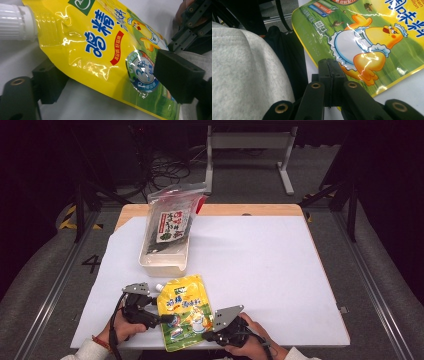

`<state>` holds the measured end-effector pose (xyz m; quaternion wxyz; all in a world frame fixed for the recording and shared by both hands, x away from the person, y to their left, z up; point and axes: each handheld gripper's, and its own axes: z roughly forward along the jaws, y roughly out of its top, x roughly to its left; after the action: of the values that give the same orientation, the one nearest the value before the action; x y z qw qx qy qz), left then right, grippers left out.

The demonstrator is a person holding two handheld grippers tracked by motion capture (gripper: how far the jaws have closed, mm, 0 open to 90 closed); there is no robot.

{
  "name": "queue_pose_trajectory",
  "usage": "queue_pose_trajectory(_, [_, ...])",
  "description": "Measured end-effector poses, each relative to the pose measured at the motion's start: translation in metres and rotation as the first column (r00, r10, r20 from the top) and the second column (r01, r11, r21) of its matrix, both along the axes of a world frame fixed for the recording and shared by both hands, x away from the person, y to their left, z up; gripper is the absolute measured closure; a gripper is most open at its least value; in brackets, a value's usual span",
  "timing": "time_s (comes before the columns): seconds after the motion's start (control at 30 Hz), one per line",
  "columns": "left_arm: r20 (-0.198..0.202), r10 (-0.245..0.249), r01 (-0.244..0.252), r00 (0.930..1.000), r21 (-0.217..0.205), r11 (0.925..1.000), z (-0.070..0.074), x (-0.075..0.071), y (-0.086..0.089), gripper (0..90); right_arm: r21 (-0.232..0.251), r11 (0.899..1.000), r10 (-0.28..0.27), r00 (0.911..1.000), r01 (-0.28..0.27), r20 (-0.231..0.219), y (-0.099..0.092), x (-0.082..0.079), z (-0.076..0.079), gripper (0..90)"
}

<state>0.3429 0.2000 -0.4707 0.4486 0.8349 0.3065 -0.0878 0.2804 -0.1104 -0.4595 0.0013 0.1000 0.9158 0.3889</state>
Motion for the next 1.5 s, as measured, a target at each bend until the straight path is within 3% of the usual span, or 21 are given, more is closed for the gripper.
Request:
queue_pose_trajectory(0.17, [0.001, 0.031, -0.031, 0.9995, -0.014, 0.9994, 0.0, 0.006, -0.008, 28.0, 0.01, 1.0, -0.007, 0.9999, 0.007, -0.012, -0.002, 0.004, 0.0, 90.0])
queue_pose_trajectory(0.27, [0.008, 0.065, -0.065, 0.9978, -0.048, 0.9968, 0.002, 0.01, -0.006, 50.2, 0.01, 1.0, -0.007, 0.9999, 0.007, -0.015, -0.003, 0.005, 0.0, 90.0])
queue_pose_trajectory(0.33, [0.048, 0.049, -0.048, 0.9976, -0.037, 0.9982, 0.005, 0.009, -0.009, 70.3, 0.015, 1.0, -0.011, 0.9998, 0.012, -0.018, -0.004, 0.005, 0.0, 90.0])
queue_pose_trajectory(0.37, [0.063, 0.041, -0.039, 0.9972, -0.023, 0.999, 0.005, 0.007, -0.012, 76.1, 0.016, 1.0, -0.012, 0.9998, 0.013, -0.015, -0.004, 0.005, 0.0, 90.0])
queue_pose_trajectory(0.4, [0.106, 0.024, -0.024, 0.9941, 0.003, 0.9997, 0.008, 0.004, -0.016, 78.2, 0.018, 1.0, -0.012, 0.9998, 0.012, -0.018, -0.005, 0.005, 0.0, 90.0])
queue_pose_trajectory(0.43, [0.124, 0.017, -0.017, 0.9922, 0.003, 0.9998, 0.01, 0.003, -0.017, 81.9, 0.021, 1.0, -0.017, 0.9996, 0.018, -0.021, -0.005, 0.005, 0.0, 90.0])
queue_pose_trajectory(0.6, [0.192, 0.018, -0.016, 0.9812, -0.013, 0.9998, 0.017, -0.002, -0.02, 86.7, 0.024, 0.999, -0.047, 0.9987, 0.047, -0.02, -0.01, 0.007, 0.002, 90.0])
queue_pose_trajectory(0.77, [0.286, -0.006, 0.017, 0.9582, -0.034, 0.9993, 0.026, -0.006, -0.019, 87.5, 0.075, 0.99, -0.114, 0.9906, 0.12, -0.076, -0.021, 0.014, 0.009, 86.5])
queue_pose_trajectory(0.87, [0.332, -0.005, 0.026, 0.9434, -0.059, 0.9979, 0.034, -0.008, -0.019, 87.7, 0.085, 0.983, -0.155, 0.9857, 0.16, -0.066, -0.027, 0.018, 0.011, 88.0])
queue_pose_trajectory(0.9, [0.334, -0.008, 0.033, 0.9427, -0.067, 0.9972, 0.036, -0.009, -0.019, 87.7, 0.087, 0.981, -0.167, 0.9841, 0.172, -0.06, -0.03, 0.019, 0.012, 87.4])
queue_pose_trajectory(1.0, [0.377, -0.018, 0.055, 0.9259, -0.086, 0.9948, 0.046, -0.012, -0.018, 87.9, 0.101, 0.976, -0.19, 0.9807, 0.194, -0.045, -0.036, 0.022, 0.015, 85.7])
queue_pose_trajectory(1.03, [0.377, -0.018, 0.055, 0.9259, -0.086, 0.9948, 0.046, -0.012, -0.018, 88.0, 0.101, 0.976, -0.19, 0.9807, 0.194, -0.045, -0.036, 0.022, 0.015, 85.7])
queue_pose_trajectory(1.07, [0.385, -0.017, 0.059, 0.9227, -0.097, 0.9935, 0.049, -0.012, -0.017, 88.0, 0.109, 0.971, -0.211, 0.9774, 0.212, -0.021, -0.04, 0.024, 0.017, 85.2])
queue_pose_trajectory(1.23, [0.421, 0.001, 0.056, 0.9068, -0.124, 0.9906, 0.061, -0.014, -0.012, 88.4, 0.157, 0.954, -0.256, 0.9666, 0.254, -0.009, -0.053, 0.029, 0.026, 84.1])
queue_pose_trajectory(1.27, [0.435, 0.005, 0.056, 0.9003, -0.129, 0.99, 0.064, -0.014, -0.011, 88.4, 0.158, 0.953, -0.261, 0.9653, 0.258, -0.003, -0.054, 0.03, 0.027, 83.3])
queue_pose_trajectory(1.33, [0.439, 0.013, 0.053, 0.8984, -0.138, 0.989, 0.067, -0.015, -0.01, 88.5, 0.169, 0.948, -0.275, 0.9614, 0.271, 0.002, -0.058, 0.031, 0.029, 81.8])
queue_pose_trajectory(1.4, [0.452, 0.019, 0.051, 0.892, -0.144, 0.9883, 0.071, -0.015, -0.008, 88.6, 0.176, 0.943, -0.289, 0.9574, 0.283, 0.008, -0.061, 0.033, 0.031, 80.0])
queue_pose_trajectory(1.5, [0.464, 0.015, 0.06, 0.8856, -0.148, 0.9872, 0.076, -0.015, -0.006, 88.6, 0.184, 0.93, -0.325, 0.9456, 0.319, 0.006, -0.065, 0.036, 0.032, 74.6])
